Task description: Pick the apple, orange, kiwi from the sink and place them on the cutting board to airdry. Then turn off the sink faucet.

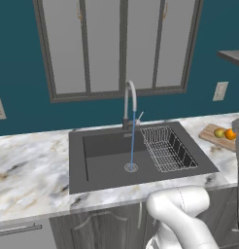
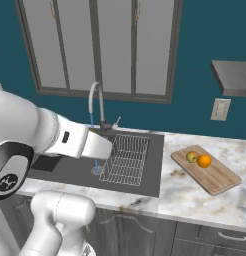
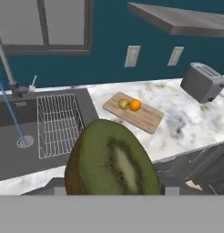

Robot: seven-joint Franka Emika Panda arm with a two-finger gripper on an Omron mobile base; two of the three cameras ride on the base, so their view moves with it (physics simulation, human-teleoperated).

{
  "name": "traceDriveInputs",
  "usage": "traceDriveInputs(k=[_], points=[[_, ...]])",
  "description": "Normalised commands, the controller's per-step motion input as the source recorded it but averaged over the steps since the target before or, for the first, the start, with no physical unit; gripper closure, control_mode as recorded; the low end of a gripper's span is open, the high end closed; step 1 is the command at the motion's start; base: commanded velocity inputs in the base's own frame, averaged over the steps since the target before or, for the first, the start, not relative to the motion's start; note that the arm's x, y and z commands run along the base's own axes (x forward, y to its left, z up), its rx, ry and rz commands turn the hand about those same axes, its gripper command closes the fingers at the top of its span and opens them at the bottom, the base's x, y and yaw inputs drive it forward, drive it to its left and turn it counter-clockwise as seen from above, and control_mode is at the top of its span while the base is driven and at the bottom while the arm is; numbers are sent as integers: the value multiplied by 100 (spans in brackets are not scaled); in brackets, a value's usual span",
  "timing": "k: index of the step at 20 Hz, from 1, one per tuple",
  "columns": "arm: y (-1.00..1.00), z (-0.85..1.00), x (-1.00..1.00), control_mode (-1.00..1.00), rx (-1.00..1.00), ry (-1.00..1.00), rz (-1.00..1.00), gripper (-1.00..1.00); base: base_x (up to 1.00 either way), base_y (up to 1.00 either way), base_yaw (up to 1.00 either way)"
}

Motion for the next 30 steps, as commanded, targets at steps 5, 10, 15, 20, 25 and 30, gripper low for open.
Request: traceDriveInputs(k=[5,10,15,20,25,30], points=[[-57,0,0,-100,0,4,-16,100,0,0,0],[-59,-7,0,-100,0,0,-3,100,0,0,0],[-55,-19,2,-100,0,0,0,100,0,0,0],[-42,-15,21,-100,0,0,0,100,0,0,0],[-26,0,33,-100,0,0,1,100,0,0,0],[-24,-20,26,-100,0,0,3,100,0,0,0]])
